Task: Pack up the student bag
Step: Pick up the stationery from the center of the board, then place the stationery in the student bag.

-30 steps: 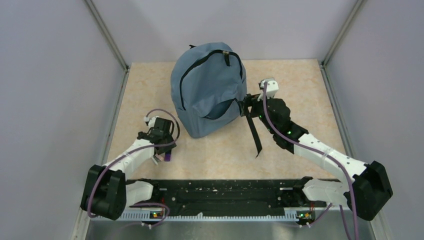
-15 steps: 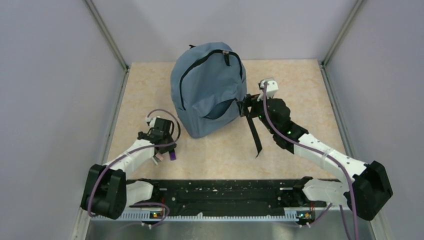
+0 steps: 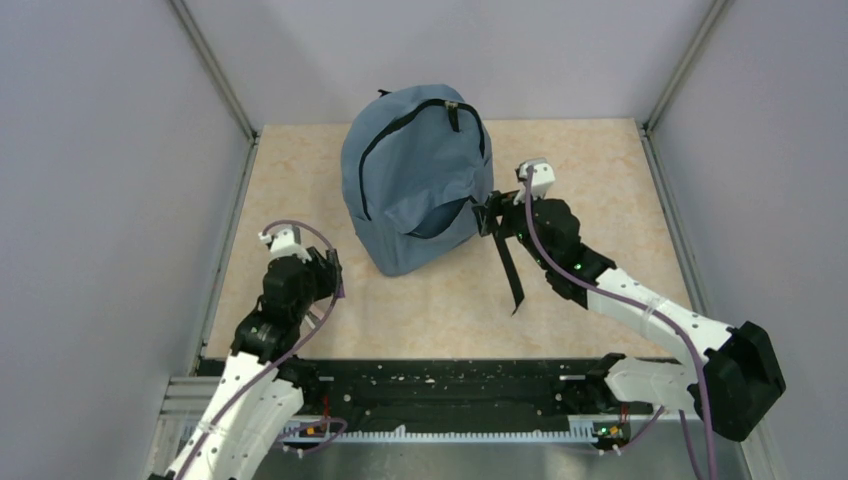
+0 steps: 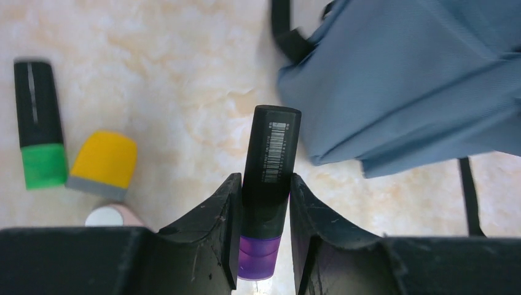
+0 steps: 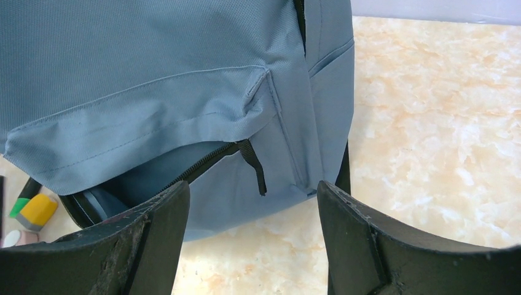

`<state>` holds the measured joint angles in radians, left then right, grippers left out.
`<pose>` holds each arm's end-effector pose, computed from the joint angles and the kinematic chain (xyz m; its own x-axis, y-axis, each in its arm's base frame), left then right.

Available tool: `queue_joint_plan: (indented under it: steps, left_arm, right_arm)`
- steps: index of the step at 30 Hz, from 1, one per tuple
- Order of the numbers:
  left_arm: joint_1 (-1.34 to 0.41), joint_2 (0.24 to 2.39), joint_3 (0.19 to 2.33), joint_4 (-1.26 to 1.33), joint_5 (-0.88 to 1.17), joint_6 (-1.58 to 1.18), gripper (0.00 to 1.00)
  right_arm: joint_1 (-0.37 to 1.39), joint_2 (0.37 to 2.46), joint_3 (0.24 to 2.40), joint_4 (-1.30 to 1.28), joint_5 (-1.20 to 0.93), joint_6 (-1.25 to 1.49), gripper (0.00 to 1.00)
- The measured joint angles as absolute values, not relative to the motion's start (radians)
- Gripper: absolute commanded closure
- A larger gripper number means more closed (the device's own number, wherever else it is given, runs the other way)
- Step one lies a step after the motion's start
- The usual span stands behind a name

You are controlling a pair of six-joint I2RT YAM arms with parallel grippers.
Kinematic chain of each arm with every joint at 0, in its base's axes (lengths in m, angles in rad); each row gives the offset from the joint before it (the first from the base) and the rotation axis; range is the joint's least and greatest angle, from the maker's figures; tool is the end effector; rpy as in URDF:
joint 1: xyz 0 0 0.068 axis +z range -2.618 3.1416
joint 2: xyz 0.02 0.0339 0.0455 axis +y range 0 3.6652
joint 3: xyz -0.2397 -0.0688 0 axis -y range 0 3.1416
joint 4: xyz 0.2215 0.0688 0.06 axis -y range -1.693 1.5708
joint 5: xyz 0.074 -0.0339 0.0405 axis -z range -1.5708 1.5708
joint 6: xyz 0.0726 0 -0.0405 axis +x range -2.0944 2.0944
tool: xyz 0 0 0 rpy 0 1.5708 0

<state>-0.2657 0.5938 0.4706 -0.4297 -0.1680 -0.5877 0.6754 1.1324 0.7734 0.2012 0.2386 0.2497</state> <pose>0.1696 -0.0336 0.2035 -0.4891 -0.4334 -0.7569 -0.1798 0.8993 -0.3988 0.2366 0.1676 0.2862 -0.2240 0.1283 -0.9661 -0.3818 0.9005 0.2081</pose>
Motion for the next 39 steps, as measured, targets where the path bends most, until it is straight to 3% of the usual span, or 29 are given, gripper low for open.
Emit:
queue_joint_plan:
  steps: [7,15,22,30,39]
  left_arm:
    - [-0.268,0.48,0.585,-0.408,0.055,-0.402,0.88]
    - [-0.384,0.628,0.808,-0.229,0.345,-0.224,0.9]
    - [-0.599,0.934,0.947,-0.065,0.352,-0.041,0.91]
    - [-0.607,1.238,0.949,0.182,0.314,0.07,0.91]
    - [-0.605,1.316,0.945,0.297,0.274,0.084,0.91]
  right_arm:
    - [0.675,1.117,0.738,0.218,0.237,0.247,0.26]
    - [0.675,1.028,0.711,0.224,0.236,0.247,0.26]
    - [0.675,0.983,0.698,0.234,0.239,0.244,0.26]
    - [0.675,0.953,0.68,0.229,0.239,0.245,0.26]
    - [0.675,0.915,0.68,0.227,0.242,0.244,0.26]
